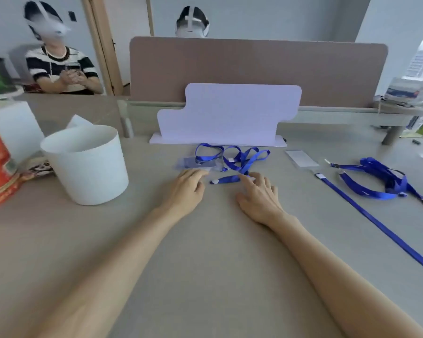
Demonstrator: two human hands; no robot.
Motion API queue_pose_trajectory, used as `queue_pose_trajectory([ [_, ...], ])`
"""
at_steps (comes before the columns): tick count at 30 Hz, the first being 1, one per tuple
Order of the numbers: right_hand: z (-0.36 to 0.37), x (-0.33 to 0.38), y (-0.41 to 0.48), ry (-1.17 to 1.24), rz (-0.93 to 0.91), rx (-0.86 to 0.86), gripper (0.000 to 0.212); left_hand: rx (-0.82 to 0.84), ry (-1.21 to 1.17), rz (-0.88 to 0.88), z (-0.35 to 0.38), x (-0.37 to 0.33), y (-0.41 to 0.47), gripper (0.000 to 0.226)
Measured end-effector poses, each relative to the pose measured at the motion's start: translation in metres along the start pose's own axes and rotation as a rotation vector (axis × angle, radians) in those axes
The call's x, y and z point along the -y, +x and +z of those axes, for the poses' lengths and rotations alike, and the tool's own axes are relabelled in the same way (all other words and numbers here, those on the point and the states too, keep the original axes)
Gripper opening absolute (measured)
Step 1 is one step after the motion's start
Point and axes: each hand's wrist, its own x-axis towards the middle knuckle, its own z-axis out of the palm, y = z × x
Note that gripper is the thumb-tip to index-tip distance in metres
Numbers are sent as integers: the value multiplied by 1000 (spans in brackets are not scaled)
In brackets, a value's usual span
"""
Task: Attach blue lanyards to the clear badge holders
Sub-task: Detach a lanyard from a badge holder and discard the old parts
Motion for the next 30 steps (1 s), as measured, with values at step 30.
queue_pose_trajectory([
  [30, 17, 27, 23, -289, -510, 146, 54, -91, 210, -195, -22, 37, -5, 64],
])
